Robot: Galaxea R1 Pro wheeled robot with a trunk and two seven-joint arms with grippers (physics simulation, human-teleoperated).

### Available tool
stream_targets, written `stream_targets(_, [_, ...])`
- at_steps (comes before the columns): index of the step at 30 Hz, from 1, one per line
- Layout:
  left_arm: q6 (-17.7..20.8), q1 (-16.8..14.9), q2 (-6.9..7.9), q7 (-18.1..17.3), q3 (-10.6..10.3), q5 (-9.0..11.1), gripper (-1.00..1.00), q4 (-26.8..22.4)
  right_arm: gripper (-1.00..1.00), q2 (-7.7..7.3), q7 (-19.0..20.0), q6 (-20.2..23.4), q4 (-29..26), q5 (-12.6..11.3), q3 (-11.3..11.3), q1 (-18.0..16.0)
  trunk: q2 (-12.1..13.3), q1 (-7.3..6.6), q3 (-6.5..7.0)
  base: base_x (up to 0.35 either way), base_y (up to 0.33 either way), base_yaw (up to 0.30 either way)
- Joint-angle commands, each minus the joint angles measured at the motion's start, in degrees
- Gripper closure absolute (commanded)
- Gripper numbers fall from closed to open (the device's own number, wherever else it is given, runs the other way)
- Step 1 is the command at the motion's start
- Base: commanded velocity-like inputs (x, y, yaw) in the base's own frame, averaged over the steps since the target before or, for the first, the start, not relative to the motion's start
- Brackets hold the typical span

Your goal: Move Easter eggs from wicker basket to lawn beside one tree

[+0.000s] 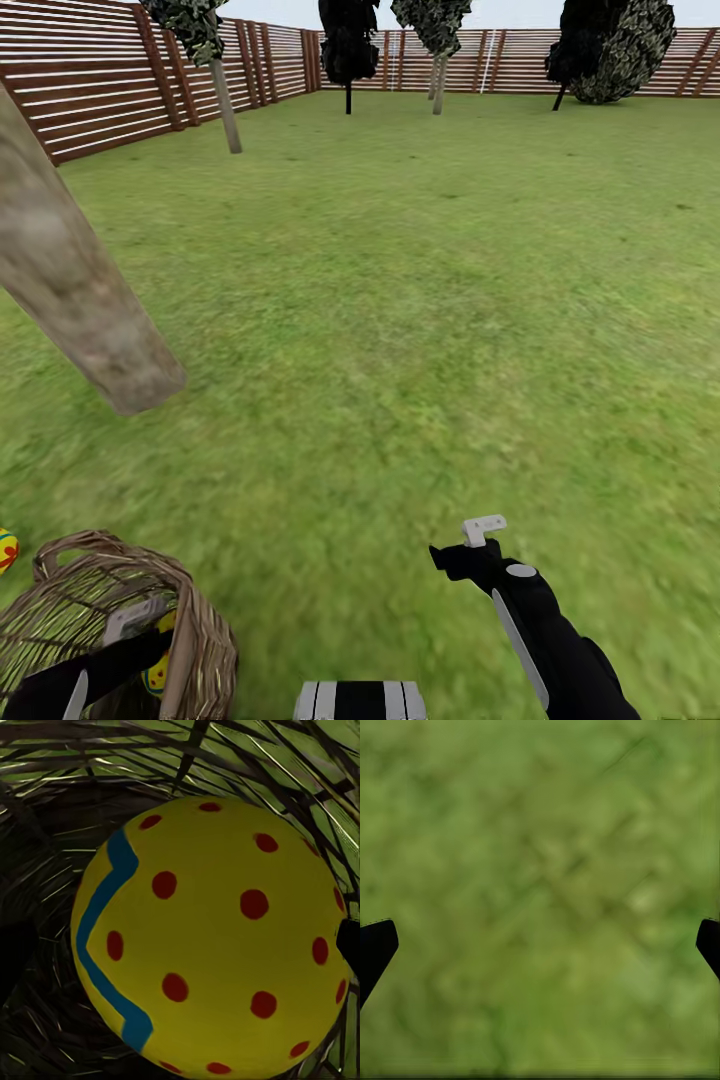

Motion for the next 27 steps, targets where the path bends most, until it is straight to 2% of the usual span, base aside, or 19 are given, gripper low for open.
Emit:
stream_targets(1, [0.3,0.0,-0.03,-0.5,0.2,-0.5,-1.00,-0.1,-1.00,-0.04,0.1,0.3,-0.1,0.0,0.1,0.0,0.0,0.01,-0.27,0.000,0.000,0.000])
stream_targets(9, [0.2,0.0,-0.07,-0.5,0.2,-0.5,-1.00,-0.1,-1.00,-0.04,0.1,0.3,-0.1,0.0,0.1,0.0,-0.1,0.22,-2.04,0.000,0.000,0.000])
stream_targets(15, [0.2,0.0,-0.81,-0.5,0.3,-0.4,-1.00,-0.2,-1.00,-0.04,0.1,0.3,-0.2,0.0,0.1,0.0,-0.1,0.22,-2.04,0.000,0.000,0.000])
stream_targets(16, [0.1,0.0,-0.79,-0.5,0.3,-0.4,1.00,-0.2,-1.00,-0.04,0.1,0.3,-0.2,0.0,0.1,0.0,-0.1,0.22,-2.04,0.000,0.000,0.000])
stream_targets(27, [0.2,0.0,-0.77,-0.4,0.4,-0.5,1.00,-0.2,-1.00,-0.05,0.1,0.3,-0.1,0.0,0.1,0.0,-0.1,0.22,-2.04,0.000,0.000,0.000])
